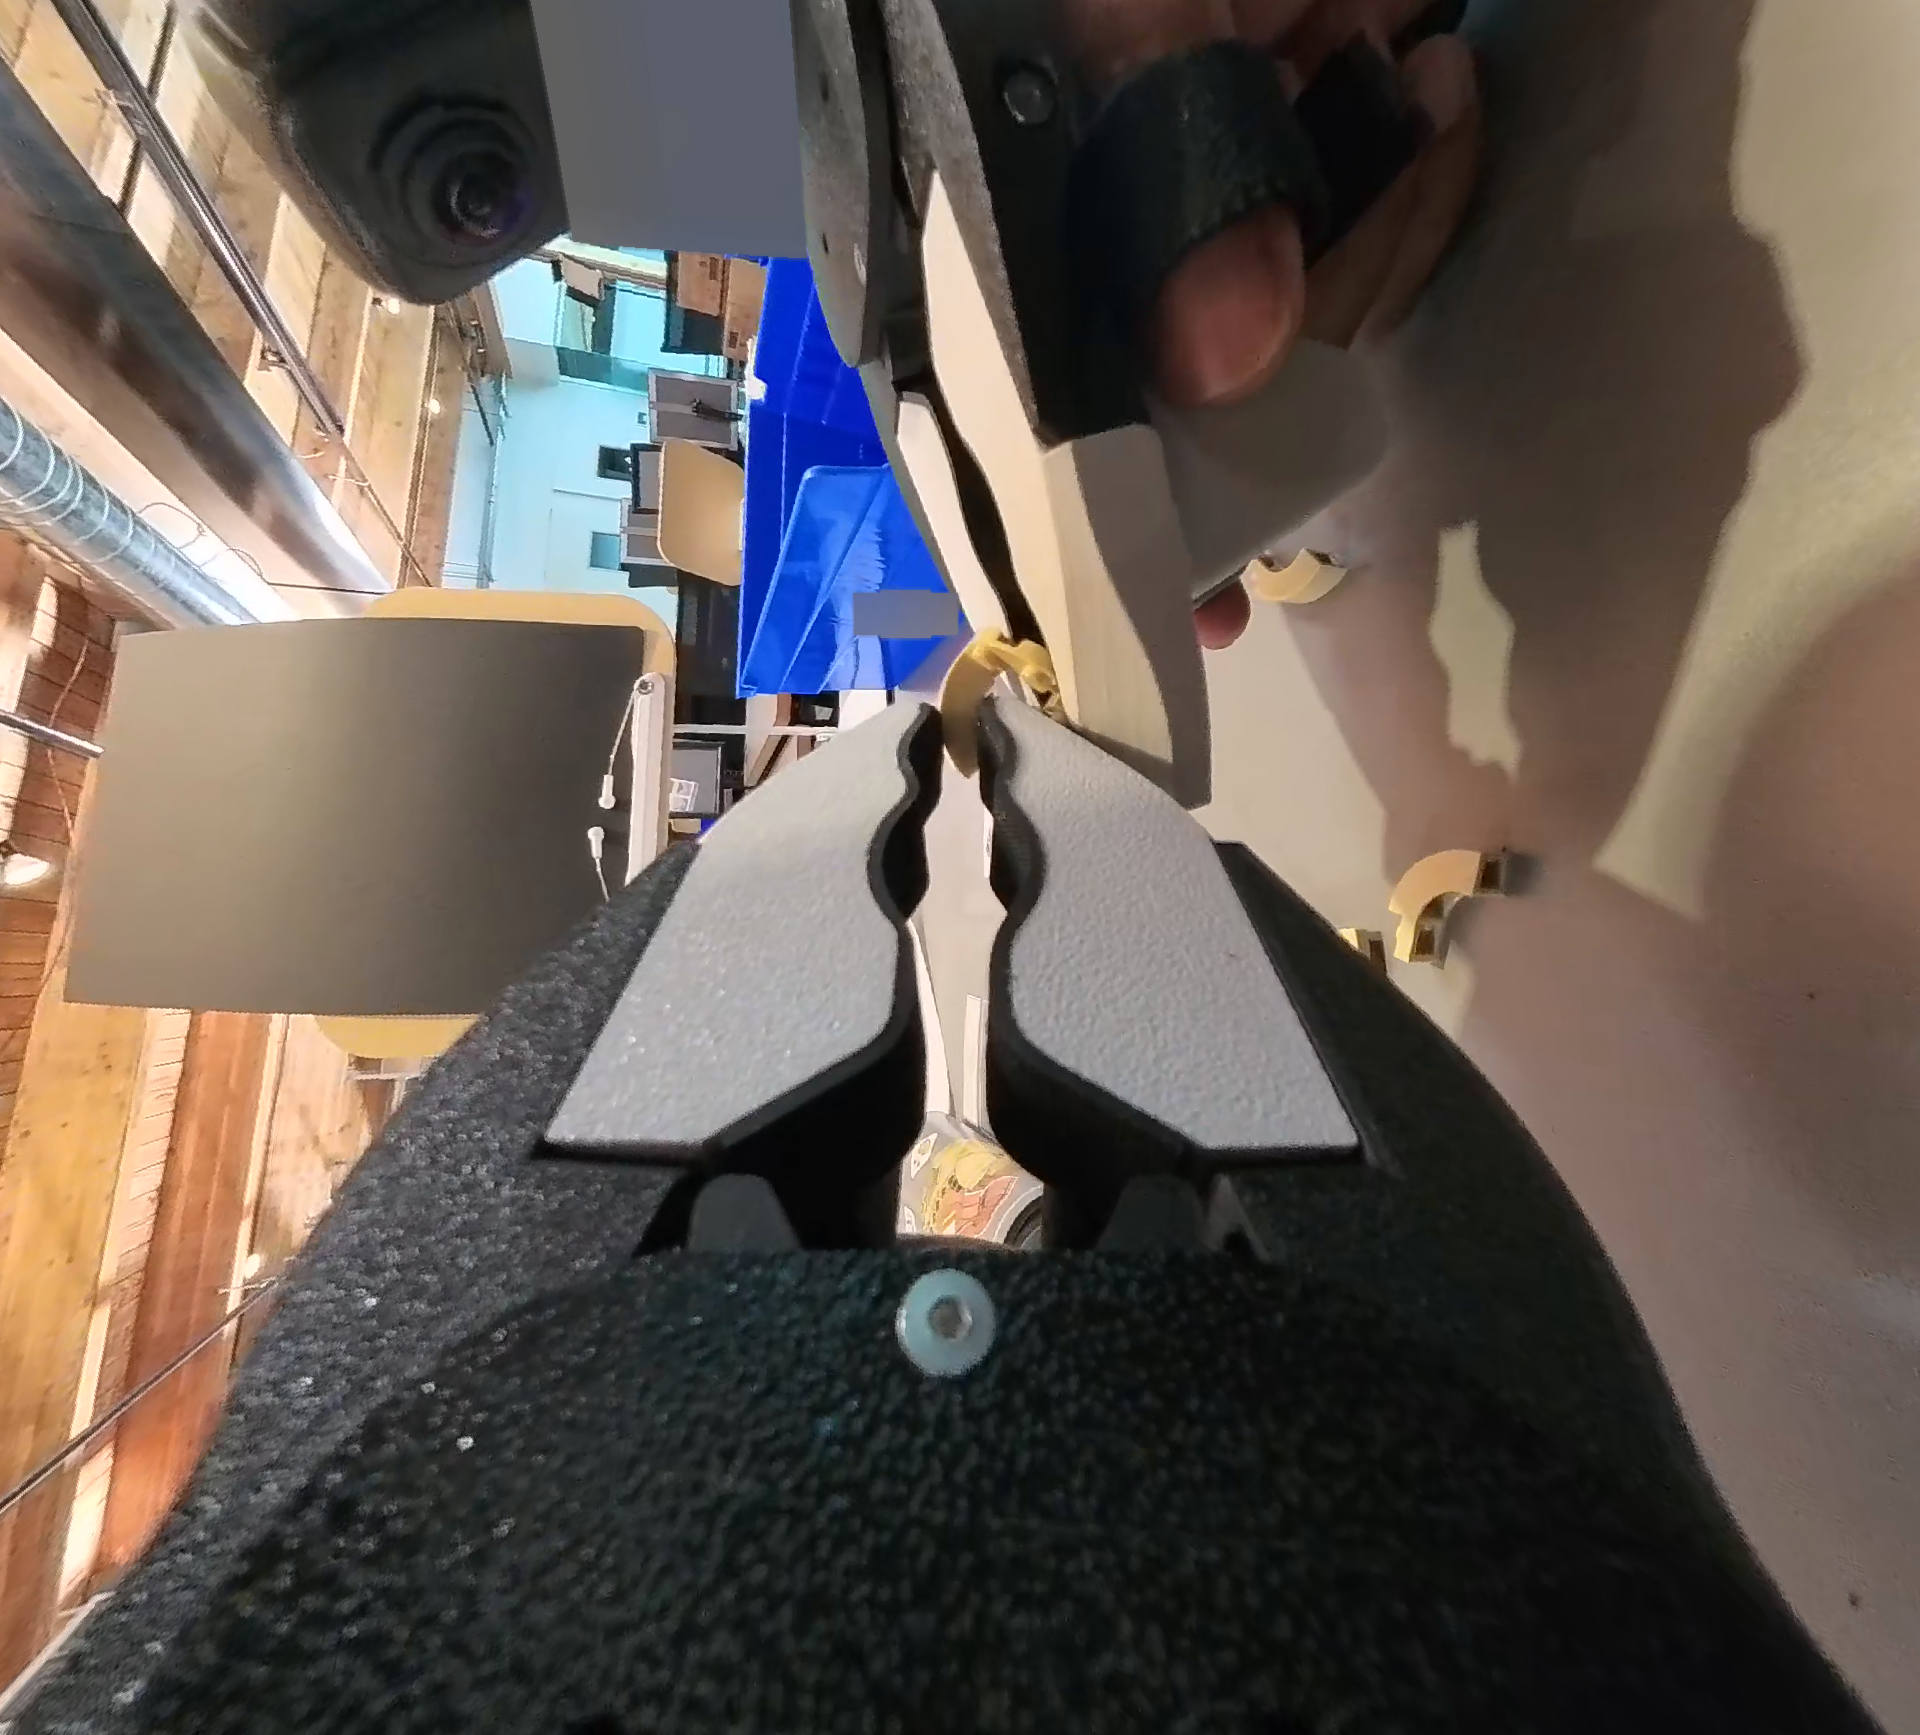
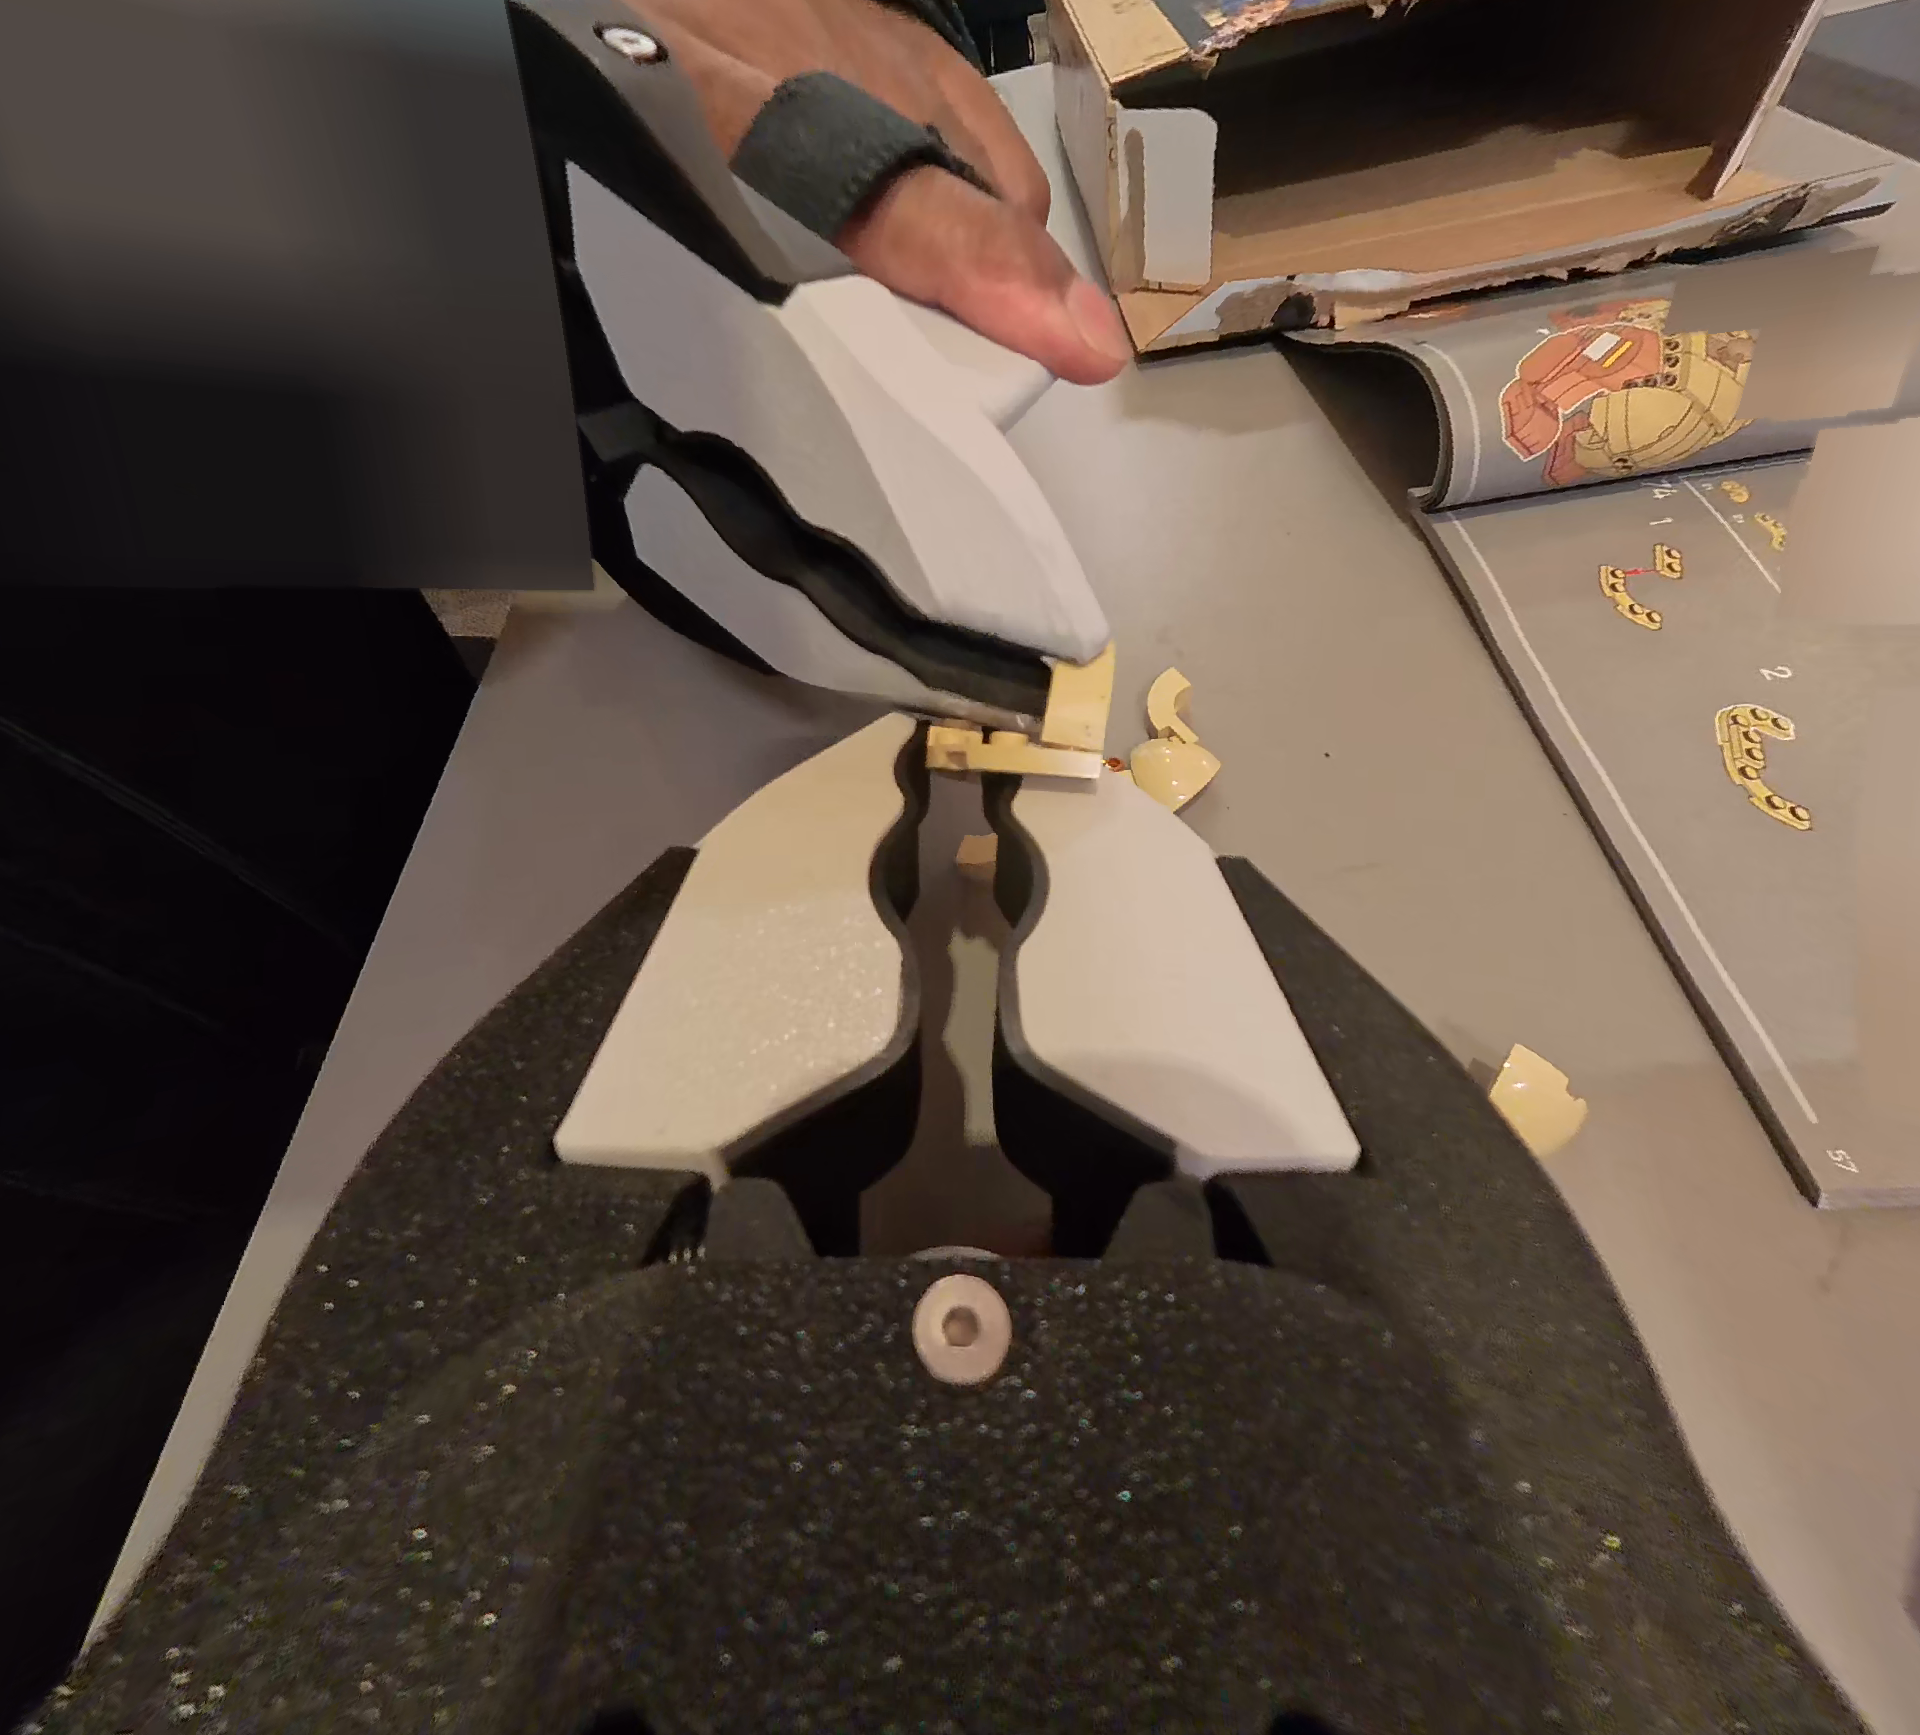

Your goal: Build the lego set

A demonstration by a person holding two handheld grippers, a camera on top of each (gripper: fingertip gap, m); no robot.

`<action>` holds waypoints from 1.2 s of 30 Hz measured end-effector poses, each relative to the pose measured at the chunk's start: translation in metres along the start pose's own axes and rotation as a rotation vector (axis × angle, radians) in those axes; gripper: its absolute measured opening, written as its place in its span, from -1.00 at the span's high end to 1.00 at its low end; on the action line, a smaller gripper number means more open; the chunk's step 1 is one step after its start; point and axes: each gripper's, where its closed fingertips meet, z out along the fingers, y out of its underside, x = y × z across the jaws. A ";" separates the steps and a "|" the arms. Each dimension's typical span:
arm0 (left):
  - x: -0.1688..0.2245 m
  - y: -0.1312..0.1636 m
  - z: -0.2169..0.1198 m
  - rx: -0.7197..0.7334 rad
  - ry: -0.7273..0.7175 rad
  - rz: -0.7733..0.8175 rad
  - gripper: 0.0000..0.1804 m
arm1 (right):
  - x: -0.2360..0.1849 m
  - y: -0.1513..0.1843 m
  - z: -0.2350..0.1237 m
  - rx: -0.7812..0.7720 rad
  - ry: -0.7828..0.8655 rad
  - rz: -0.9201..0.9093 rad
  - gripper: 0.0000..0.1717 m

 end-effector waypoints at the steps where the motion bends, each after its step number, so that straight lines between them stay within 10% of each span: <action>1: 0.001 0.000 0.000 -0.003 0.004 0.005 0.93 | 0.000 0.001 0.000 -0.005 0.002 -0.004 0.91; 36: -0.015 -0.005 -0.002 -0.039 0.001 0.216 0.92 | -0.001 -0.015 -0.003 0.114 0.020 -0.069 0.90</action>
